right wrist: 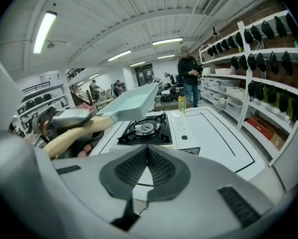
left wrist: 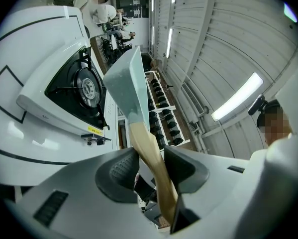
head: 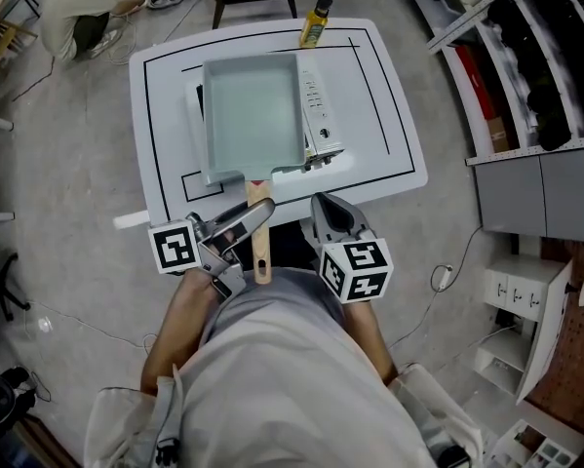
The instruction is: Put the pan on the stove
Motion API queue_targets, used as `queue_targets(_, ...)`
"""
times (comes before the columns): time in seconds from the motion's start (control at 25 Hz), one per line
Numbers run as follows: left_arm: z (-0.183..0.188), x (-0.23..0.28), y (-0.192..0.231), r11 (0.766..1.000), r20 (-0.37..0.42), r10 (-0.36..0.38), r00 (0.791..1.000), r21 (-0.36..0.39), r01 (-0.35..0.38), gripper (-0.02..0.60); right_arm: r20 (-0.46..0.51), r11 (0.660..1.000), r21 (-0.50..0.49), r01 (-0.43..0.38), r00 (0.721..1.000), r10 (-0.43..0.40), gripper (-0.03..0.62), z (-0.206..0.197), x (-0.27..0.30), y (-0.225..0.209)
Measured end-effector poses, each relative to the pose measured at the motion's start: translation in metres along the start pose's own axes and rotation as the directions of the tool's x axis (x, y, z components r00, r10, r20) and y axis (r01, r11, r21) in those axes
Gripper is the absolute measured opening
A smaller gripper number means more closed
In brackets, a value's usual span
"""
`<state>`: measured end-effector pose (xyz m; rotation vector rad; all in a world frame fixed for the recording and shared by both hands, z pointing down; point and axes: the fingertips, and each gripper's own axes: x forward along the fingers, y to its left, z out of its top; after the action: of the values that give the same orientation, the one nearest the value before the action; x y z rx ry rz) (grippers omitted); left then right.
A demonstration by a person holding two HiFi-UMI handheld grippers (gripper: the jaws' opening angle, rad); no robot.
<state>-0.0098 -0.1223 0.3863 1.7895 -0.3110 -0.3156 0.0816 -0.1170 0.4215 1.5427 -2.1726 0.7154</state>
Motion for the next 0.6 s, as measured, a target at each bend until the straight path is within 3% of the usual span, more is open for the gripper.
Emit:
queue_targets(0.36,0.015,0.014,0.013,1.0,0.016,0.027,1.0,0.009,-0.027,0.155,-0.048,0.999,-0.013,-0.036,0.998,0.035,0.009,0.001,0.018,-0.011)
queue_targets(0.6,0.02,0.021,0.025,0.999,0.033,0.042,0.999,-0.031,-0.041,0.156,-0.072,0.999,-0.02,-0.048,0.996,0.046,0.009,0.001,0.027,-0.019)
